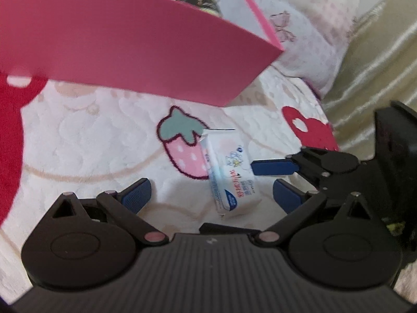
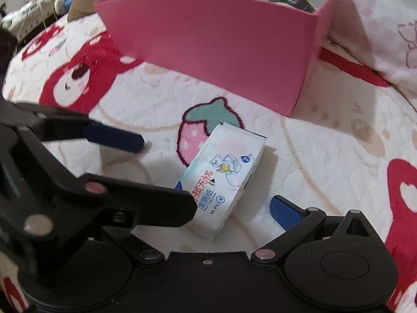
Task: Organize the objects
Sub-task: 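Lower the right gripper around the small white tissue pack and close on it, then lift the tissue pack with the right gripper and carry it over the pink box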
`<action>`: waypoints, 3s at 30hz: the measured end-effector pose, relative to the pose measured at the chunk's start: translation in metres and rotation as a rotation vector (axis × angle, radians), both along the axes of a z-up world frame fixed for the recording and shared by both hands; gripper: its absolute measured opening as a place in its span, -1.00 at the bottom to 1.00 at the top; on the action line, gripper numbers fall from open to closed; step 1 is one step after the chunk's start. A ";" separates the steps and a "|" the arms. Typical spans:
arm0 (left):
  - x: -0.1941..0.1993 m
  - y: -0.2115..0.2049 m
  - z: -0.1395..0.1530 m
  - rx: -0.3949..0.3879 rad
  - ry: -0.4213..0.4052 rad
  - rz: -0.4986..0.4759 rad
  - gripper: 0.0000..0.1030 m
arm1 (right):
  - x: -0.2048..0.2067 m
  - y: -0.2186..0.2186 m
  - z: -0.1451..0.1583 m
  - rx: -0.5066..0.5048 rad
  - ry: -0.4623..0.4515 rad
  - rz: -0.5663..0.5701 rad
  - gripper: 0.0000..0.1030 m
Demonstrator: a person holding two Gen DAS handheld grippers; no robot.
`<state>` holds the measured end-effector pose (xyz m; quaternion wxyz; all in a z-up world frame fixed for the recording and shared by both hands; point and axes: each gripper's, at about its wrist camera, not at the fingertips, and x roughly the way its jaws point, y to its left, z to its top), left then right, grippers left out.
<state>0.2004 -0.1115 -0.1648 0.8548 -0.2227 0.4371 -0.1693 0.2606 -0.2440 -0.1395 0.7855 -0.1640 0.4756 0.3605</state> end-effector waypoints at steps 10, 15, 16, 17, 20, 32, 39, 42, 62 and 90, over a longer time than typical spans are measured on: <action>0.003 -0.003 -0.004 0.022 -0.019 0.033 0.70 | 0.002 0.004 -0.005 0.006 -0.009 -0.015 1.00; 0.002 0.000 -0.006 -0.021 -0.039 0.043 0.33 | -0.005 0.014 -0.007 -0.059 -0.075 0.016 1.00; 0.002 0.001 -0.007 -0.034 -0.037 0.045 0.09 | -0.003 0.014 -0.006 -0.058 -0.067 0.013 1.00; 0.002 0.002 -0.008 -0.044 -0.032 0.055 -0.12 | -0.001 0.013 -0.005 -0.047 -0.059 0.007 1.00; 0.002 0.002 -0.011 -0.047 -0.033 0.060 -0.28 | 0.004 0.006 -0.002 -0.006 -0.037 -0.025 0.95; -0.004 0.001 -0.006 -0.141 -0.031 0.038 -0.48 | -0.008 0.015 0.014 -0.042 -0.104 0.027 0.19; -0.010 0.014 0.011 -0.142 -0.042 0.057 -0.47 | -0.010 0.021 0.026 -0.007 -0.086 0.022 0.17; -0.013 0.020 0.020 -0.148 -0.038 0.059 -0.49 | -0.012 0.029 0.032 -0.010 -0.093 0.026 0.16; -0.053 0.056 0.090 -0.138 -0.054 0.066 -0.47 | -0.071 0.050 0.098 0.029 -0.208 0.013 -0.06; -0.062 0.076 0.162 -0.084 -0.112 0.120 -0.29 | -0.100 0.058 0.155 0.231 -0.325 -0.092 -0.10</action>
